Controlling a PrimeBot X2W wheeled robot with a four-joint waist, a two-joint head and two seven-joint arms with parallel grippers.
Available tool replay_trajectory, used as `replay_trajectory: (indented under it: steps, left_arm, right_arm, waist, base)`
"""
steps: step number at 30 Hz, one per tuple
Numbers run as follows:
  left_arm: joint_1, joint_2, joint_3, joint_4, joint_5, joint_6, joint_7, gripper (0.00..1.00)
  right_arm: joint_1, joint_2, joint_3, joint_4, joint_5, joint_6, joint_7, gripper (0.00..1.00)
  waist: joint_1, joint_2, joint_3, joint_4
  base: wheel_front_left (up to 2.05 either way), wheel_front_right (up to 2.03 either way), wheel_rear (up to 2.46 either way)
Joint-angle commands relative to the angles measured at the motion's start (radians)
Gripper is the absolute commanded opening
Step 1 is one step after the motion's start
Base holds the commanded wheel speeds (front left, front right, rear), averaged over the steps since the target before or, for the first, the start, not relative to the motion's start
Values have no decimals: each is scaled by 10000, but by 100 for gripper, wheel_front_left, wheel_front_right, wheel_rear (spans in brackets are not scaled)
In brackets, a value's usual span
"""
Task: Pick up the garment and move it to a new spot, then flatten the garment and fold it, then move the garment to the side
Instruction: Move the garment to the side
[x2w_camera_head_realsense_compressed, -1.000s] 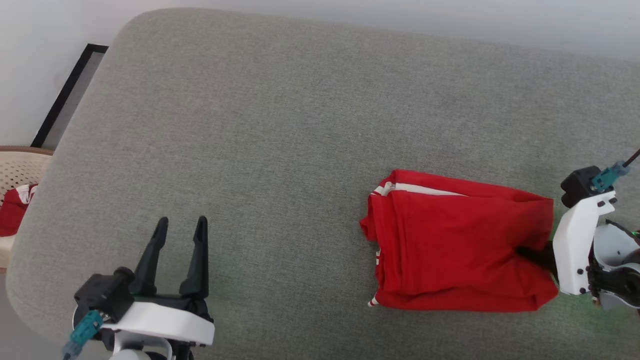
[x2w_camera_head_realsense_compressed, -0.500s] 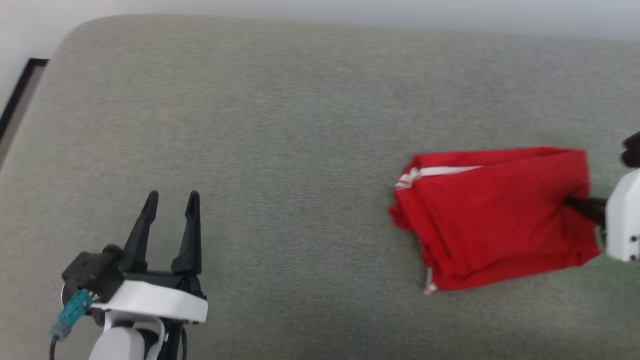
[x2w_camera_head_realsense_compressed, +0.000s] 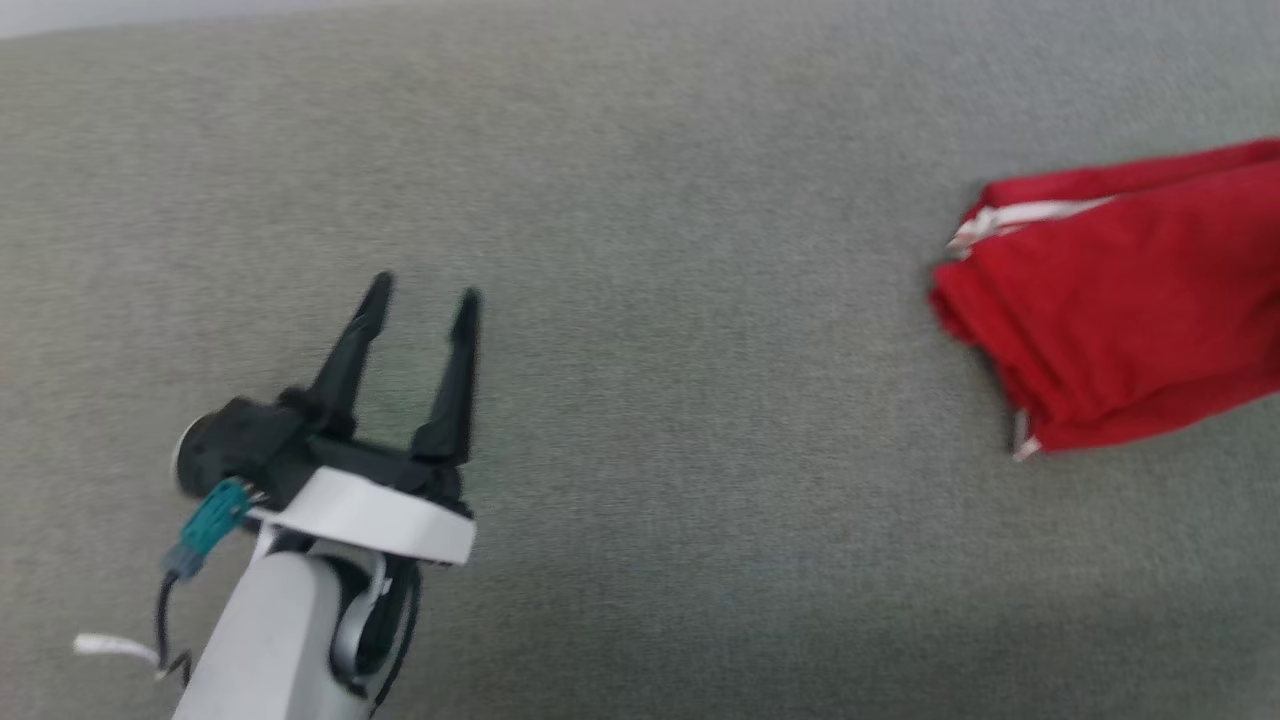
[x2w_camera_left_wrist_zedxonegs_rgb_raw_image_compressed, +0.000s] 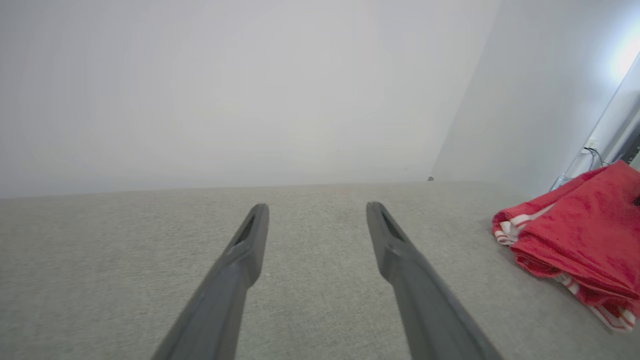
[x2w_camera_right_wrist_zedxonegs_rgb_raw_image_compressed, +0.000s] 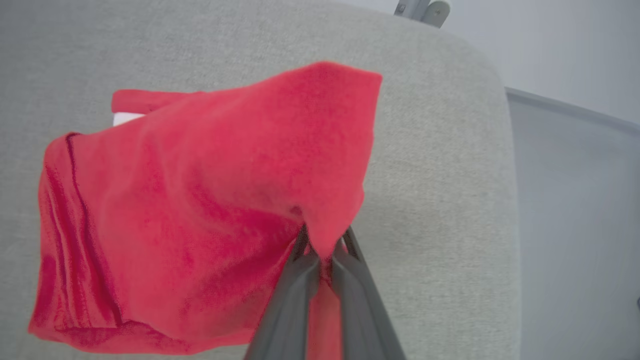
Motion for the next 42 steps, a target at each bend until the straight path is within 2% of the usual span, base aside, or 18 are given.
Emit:
replay_trajectory:
  steps: [1,10,14,22,23,24,25,26,38,42]
  left_arm:
    - [-282,39,-220,30,102,-34,-43,100]
    - [-1850,72,-1340,393,-77,-34,-45,100]
    - [-2533,70,-1817,619,-170,-34,-43,100]
    - [-3107,64,-2284,803,-278,-34,-45,100]
    - [-3146,49,-2285,820,-280,-34,-45,100]
    - [-3172,47,-2274,825,-274,-34,-45,100]
    - [-3178,64,-2250,816,-283,-35,-43,100]
    - [-3166,66,-2184,796,-295,-35,-43,100]
    - [-2525,181,-1266,441,-54,-35,-43,100]
    - [-2220,154,-859,322,-102,-35,-43,100]
  right_arm:
    - [-302,-117,11,164,-164,-7,-272,0]
    - [-1621,-683,507,1815,-1102,-7,-1806,0]
    - [-2362,-764,711,3070,-1758,-7,-2584,0]
    - [-3210,-109,867,5142,-2446,-7,-3550,0]
    - [-3299,-40,884,5367,-2474,-7,-3652,8]
    - [-3354,87,885,5619,-2445,-7,-3662,35]
    - [-3414,234,832,5818,-2398,-7,-3723,49]
    - [-3506,306,821,5967,-2377,-7,-3767,100]
    - [-4033,169,1301,6157,-2024,-7,-4599,100]
    - [-3996,375,1462,5955,-1744,-7,-5028,100]
  waist:
    - [0,-1,325,-378]
    - [0,-1,1057,-946]
    - [0,-1,1466,-1010]
    - [0,-1,1920,-677]
    - [0,-1,1956,-618]
    - [0,-1,1974,-569]
    - [0,-1,1980,-531]
    - [0,-1,1984,-496]
    - [0,-1,1775,-526]
    - [0,-1,1538,-576]
  base:
    - [0,0,0]
    - [0,0,0]
    - [0,0,0]
    - [0,0,0]
    - [0,0,0]
    - [0,0,0]
    - [0,0,0]
    - [0,0,0]
    - [0,0,0]
    - [0,0,0]
